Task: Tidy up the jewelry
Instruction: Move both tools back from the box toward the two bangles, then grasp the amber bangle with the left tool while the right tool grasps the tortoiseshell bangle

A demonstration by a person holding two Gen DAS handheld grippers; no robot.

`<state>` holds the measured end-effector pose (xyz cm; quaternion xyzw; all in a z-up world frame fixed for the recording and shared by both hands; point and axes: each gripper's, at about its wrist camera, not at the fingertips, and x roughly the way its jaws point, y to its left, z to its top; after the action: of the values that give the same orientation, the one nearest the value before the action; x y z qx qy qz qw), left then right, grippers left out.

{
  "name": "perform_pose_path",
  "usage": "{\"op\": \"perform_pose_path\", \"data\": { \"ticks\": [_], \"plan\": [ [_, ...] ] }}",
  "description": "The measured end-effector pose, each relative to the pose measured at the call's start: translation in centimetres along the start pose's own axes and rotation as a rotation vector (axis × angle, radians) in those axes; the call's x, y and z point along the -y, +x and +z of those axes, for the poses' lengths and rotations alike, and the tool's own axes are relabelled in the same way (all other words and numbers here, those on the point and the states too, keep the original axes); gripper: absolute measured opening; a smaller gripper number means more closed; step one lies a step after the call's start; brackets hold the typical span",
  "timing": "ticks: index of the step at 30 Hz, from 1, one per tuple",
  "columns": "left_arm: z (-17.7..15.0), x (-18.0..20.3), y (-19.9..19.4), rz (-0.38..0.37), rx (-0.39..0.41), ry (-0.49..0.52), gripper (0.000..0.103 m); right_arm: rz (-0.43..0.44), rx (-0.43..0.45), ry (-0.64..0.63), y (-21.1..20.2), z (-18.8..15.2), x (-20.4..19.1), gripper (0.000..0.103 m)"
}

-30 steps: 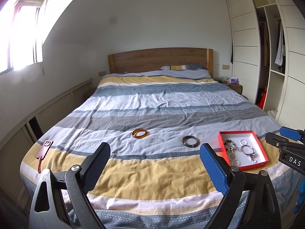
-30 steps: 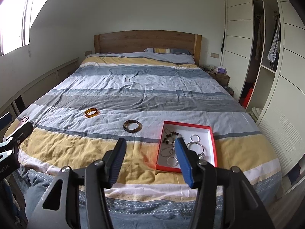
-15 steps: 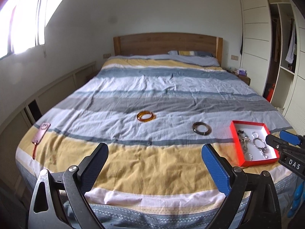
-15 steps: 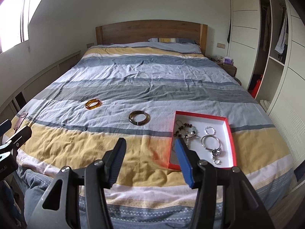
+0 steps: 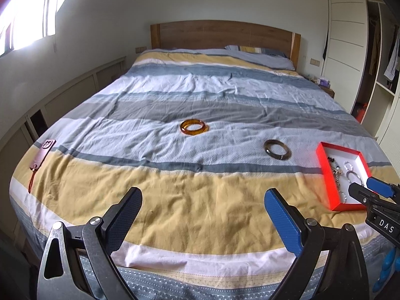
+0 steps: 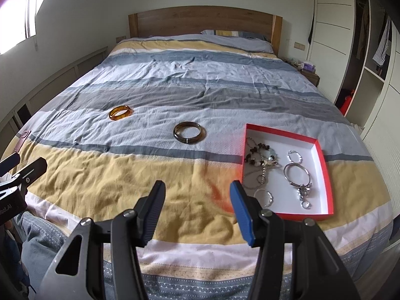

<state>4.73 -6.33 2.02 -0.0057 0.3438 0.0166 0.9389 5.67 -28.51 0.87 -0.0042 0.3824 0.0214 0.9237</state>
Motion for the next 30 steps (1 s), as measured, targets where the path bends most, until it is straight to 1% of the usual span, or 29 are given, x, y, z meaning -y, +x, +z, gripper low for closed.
{"op": "perform_pose_path", "data": {
  "ticks": [3,7,9,12,17,21,24,30],
  "plan": [
    [-0.4,-0.6,1.5,-0.018,-0.026,-0.017,0.097,0.013,-0.026,-0.006,1.6,-0.1,-0.3,0.052],
    [-1.2,-1.3,3.7,-0.018,-0.090,-0.032,0.097,0.037,-0.062,-0.009,3.7,-0.4,-0.7,0.052],
    [-1.7,-1.8,5.2,-0.008,-0.125,-0.044,0.097,0.052,-0.083,-0.009,5.0,-0.6,-0.8,0.052],
    [-2.2,-2.5,6.7,0.005,-0.149,-0.054,0.097,0.069,-0.104,-0.004,6.9,-0.4,-0.8,0.051],
    [-2.0,-3.7,9.2,0.031,-0.179,-0.070,0.097,0.084,-0.117,0.009,10.1,1.1,-0.4,0.052],
    [-0.8,-4.4,11.2,0.038,-0.194,-0.078,0.097,0.087,-0.108,0.018,12.6,3.4,0.0,0.051],
    [0.7,-4.9,13.1,0.042,-0.197,-0.075,0.097,0.078,-0.100,0.022,14.7,5.4,0.2,0.051],
    [4.8,-6.1,17.8,0.049,-0.195,-0.088,0.097,0.066,-0.103,0.047,19.0,8.2,1.0,0.051]
  ]
}}
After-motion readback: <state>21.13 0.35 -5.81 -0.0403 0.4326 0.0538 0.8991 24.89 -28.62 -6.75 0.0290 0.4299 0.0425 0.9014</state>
